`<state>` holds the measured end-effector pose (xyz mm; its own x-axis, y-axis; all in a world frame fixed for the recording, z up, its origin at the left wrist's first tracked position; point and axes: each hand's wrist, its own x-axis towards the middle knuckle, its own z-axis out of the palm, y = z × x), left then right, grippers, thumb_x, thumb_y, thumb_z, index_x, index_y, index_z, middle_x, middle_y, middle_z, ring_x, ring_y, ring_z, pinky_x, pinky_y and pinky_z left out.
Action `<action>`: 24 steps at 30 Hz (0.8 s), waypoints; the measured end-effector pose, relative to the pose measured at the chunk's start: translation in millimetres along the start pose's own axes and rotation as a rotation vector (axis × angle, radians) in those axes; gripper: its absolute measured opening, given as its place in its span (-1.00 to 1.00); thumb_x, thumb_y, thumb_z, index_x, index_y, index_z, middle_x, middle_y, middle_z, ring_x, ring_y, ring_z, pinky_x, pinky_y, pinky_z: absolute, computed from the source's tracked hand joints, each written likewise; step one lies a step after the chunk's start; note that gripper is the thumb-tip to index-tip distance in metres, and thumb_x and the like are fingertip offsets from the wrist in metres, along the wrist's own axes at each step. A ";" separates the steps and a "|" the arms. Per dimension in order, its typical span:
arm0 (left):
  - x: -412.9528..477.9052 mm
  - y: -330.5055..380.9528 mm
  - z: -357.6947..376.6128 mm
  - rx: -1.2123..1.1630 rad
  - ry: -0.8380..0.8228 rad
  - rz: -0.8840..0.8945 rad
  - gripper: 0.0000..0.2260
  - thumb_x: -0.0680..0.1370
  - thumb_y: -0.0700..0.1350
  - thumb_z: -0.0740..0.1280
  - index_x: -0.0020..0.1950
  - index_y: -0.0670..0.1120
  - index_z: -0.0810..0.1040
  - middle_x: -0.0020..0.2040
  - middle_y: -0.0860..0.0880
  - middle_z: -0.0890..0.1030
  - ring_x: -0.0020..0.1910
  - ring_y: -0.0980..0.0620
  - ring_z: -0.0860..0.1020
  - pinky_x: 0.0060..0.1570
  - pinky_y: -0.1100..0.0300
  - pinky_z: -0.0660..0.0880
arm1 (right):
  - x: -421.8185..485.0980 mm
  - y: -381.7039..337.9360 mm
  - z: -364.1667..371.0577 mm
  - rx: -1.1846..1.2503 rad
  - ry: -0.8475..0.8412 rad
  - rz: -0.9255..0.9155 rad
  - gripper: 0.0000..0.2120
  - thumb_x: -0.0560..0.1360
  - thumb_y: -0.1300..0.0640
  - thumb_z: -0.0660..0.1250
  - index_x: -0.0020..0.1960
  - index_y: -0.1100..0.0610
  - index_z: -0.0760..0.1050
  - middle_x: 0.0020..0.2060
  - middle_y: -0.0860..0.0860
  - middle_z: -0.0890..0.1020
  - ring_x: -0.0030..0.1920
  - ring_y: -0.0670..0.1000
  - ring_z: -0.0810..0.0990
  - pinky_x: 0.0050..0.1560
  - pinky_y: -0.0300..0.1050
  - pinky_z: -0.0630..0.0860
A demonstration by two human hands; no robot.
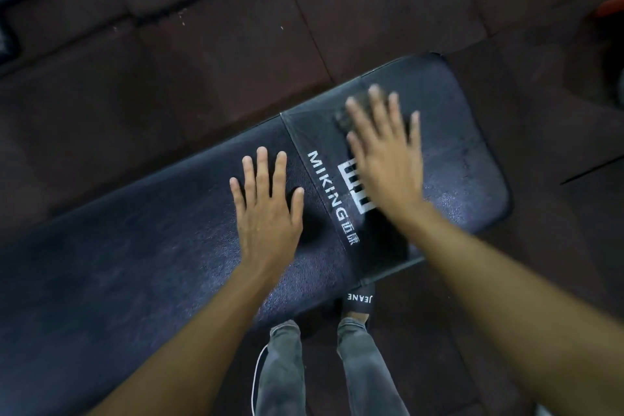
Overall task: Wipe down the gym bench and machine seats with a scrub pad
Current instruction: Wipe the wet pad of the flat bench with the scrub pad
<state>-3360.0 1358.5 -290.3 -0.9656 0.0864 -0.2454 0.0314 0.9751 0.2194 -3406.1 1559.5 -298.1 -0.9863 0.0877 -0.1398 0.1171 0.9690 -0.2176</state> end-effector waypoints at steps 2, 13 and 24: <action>-0.3 -1.2 -0.9 0.003 -0.005 0.007 -0.46 0.65 0.13 0.00 0.61 0.01 0.03 0.62 -0.04 -0.03 0.60 -0.07 -0.12 0.55 -0.13 -0.11 | 29.1 28.1 -9.6 0.026 0.023 0.174 -0.51 0.67 -0.12 -0.05 0.60 -0.15 0.02 0.61 -0.02 0.02 0.60 0.09 -0.01 0.54 0.23 -0.08; -0.2 2.2 -2.3 -0.041 -0.014 -0.004 -0.47 0.67 0.07 0.09 0.61 -0.01 0.04 0.62 -0.05 -0.04 0.60 -0.08 -0.13 0.54 -0.16 -0.12 | -152.7 1.1 16.7 -0.034 -0.006 0.042 -0.50 0.67 -0.06 0.01 0.59 -0.08 0.10 0.59 0.03 0.12 0.58 0.14 0.08 0.51 0.19 0.13; -0.3 0.3 -0.4 -0.040 0.002 0.008 -0.48 0.67 0.08 0.07 0.61 -0.02 0.04 0.62 -0.07 -0.03 0.59 -0.11 -0.11 0.54 -0.18 -0.12 | -108.7 60.7 -3.7 0.085 0.096 0.498 -0.51 0.69 -0.08 -0.04 0.60 -0.10 0.02 0.62 0.00 -0.01 0.60 0.11 -0.05 0.55 0.22 0.02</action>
<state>-3359.7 1358.7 -289.8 -0.9658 0.0937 -0.2418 0.0289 0.9655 0.2587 -3292.2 1609.6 -292.5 -0.8140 0.5589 -0.1582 0.5808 0.7822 -0.2255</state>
